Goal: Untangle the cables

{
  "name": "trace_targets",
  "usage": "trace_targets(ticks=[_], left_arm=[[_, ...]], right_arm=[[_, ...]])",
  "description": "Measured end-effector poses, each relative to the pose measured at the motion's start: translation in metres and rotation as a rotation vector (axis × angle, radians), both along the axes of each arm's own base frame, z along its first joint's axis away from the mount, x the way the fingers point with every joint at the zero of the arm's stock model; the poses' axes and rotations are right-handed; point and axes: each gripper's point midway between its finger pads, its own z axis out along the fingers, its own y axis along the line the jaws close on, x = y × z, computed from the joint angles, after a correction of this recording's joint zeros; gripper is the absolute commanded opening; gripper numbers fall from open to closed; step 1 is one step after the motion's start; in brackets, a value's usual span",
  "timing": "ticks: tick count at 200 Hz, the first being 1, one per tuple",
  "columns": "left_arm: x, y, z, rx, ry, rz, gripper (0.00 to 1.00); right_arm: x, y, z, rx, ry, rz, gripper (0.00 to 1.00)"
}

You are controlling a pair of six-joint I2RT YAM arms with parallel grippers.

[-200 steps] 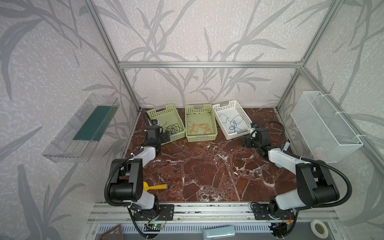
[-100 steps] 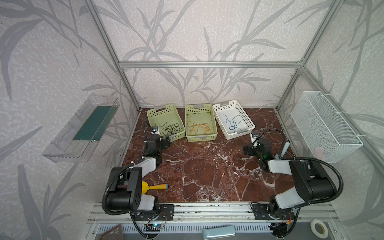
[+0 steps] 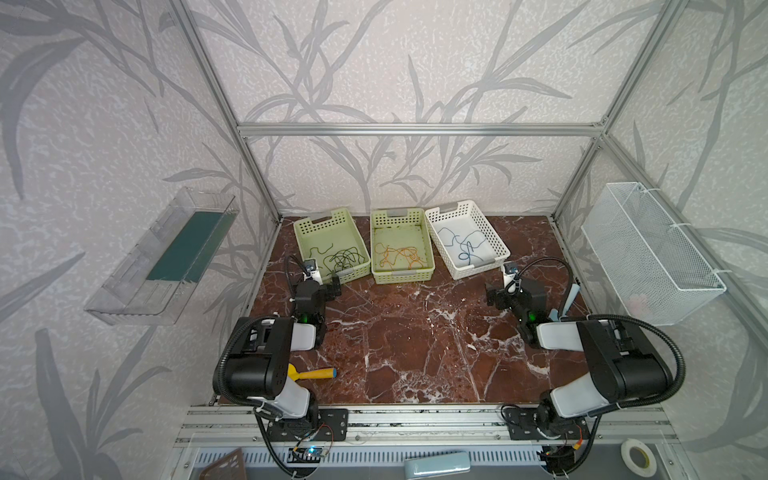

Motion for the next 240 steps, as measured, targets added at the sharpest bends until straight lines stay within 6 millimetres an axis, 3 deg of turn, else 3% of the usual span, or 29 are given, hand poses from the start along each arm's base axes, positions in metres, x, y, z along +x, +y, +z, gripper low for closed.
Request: trace_targets(ticks=[240], left_arm=[[0.0013, -0.0044, 0.0007, -0.004, -0.005, -0.042, 0.99]], right_arm=[[0.0010, -0.0015, 0.0017, 0.032, -0.001, 0.030, 0.99]])
